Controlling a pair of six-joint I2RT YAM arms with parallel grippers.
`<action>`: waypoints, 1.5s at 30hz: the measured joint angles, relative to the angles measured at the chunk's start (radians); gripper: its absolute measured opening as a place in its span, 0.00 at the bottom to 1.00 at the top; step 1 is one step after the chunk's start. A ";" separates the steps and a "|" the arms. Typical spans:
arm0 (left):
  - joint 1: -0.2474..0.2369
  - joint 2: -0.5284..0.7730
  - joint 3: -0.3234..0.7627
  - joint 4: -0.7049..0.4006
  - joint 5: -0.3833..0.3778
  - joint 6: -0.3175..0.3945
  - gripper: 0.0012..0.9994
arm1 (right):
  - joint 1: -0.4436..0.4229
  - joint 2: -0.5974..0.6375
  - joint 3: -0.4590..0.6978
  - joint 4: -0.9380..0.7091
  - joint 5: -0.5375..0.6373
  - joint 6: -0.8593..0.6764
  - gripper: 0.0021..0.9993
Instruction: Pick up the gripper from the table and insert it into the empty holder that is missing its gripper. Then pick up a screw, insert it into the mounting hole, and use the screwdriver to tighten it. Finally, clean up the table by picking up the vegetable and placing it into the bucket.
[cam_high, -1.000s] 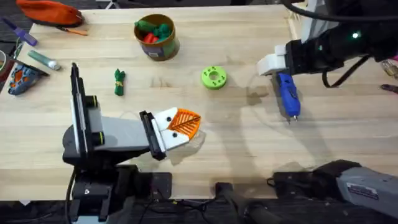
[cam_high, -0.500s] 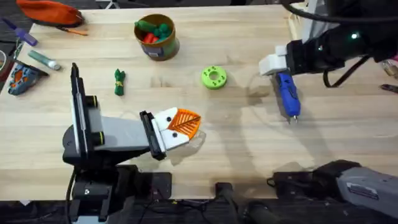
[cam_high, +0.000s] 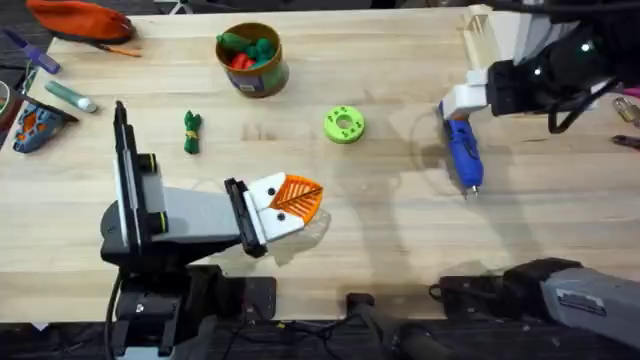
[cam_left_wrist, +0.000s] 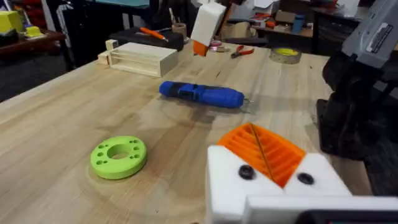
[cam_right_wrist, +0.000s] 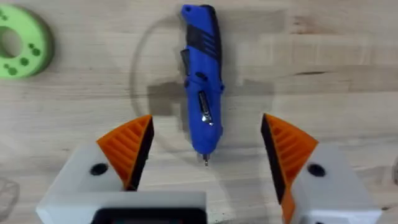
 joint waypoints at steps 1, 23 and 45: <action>0.000 0.000 0.000 0.000 0.000 0.000 0.01 | -0.012 0.012 0.000 -0.002 -0.005 -0.001 0.99; 0.000 0.000 0.000 0.000 0.000 0.000 0.01 | -0.073 0.342 0.030 0.051 -0.098 -0.107 0.99; 0.000 0.000 0.000 0.000 0.000 0.000 0.01 | -0.163 0.454 0.033 0.165 -0.141 -0.166 0.99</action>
